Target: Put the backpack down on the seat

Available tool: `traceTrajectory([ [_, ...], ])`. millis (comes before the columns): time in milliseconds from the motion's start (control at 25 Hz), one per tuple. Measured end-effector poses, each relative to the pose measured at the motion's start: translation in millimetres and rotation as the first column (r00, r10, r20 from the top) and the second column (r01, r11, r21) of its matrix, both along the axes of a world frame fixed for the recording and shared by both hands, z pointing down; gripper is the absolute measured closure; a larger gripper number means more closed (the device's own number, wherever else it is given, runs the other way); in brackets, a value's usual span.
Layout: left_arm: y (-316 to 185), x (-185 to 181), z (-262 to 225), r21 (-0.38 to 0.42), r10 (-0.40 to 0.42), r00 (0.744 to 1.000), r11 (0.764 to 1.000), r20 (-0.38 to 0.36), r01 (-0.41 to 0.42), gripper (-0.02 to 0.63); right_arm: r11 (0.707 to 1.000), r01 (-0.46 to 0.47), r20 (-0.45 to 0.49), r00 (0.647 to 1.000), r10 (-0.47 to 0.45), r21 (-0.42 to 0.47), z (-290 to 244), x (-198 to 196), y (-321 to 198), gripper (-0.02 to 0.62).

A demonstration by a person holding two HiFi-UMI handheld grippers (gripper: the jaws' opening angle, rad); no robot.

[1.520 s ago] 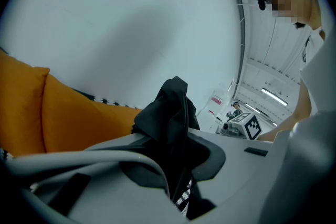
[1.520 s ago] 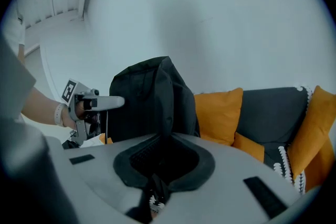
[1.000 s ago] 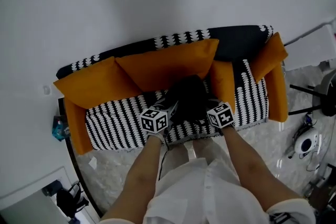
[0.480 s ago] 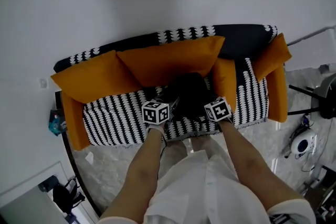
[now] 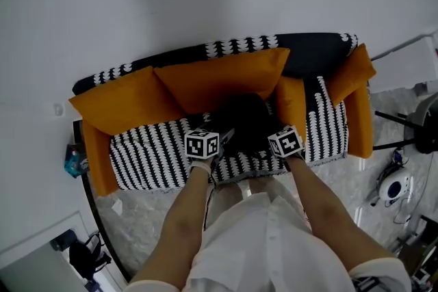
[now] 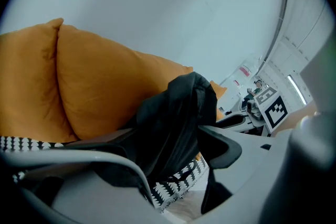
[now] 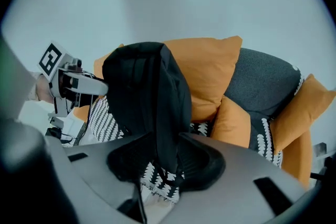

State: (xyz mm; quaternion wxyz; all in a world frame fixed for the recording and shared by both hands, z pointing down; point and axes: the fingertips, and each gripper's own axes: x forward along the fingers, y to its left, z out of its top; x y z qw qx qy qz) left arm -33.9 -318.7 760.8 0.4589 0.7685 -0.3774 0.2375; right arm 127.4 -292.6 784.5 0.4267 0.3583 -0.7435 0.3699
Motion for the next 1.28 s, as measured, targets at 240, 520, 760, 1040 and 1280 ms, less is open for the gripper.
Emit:
traceTrajectory([
  [240, 9.3, -8.6, -25.3, 0.044, 0.028, 1.0, 0.999, 0.012, -0.029, 0.259, 0.997, -0.019, 0.045, 0.999, 0.016, 0.076, -32.6, 3.7, 0.6, 0.441],
  [520, 19.6, 0.7, -74.9, 0.119, 0.09, 0.994, 0.99, -0.066, -0.082, 0.264, 0.985, -0.053, 0.116, 0.993, 0.034, 0.164, -78.7, 0.4, 2.9, 0.445],
  [760, 34.0, -0.3, -131.9, 0.278, 0.105, 0.993, 0.957, -0.059, -0.085, 0.469, 0.954, -0.085, 0.211, 0.977, 0.024, 0.288, -138.1, -7.4, 8.3, 0.501],
  [1040, 43.8, 1.4, -187.7, 0.431, 0.12, 0.992, 0.897, -0.024, -0.098, 0.552, 0.904, -0.155, 0.335, 0.942, 0.014, 0.399, -203.5, -6.8, 16.4, 0.572],
  [1280, 47.0, 4.9, -222.4, 0.496, 0.136, 0.99, 0.863, -0.043, -0.097, 0.558, 0.886, -0.163, 0.363, 0.932, -0.006, 0.434, -232.1, -0.2, 25.3, 0.577],
])
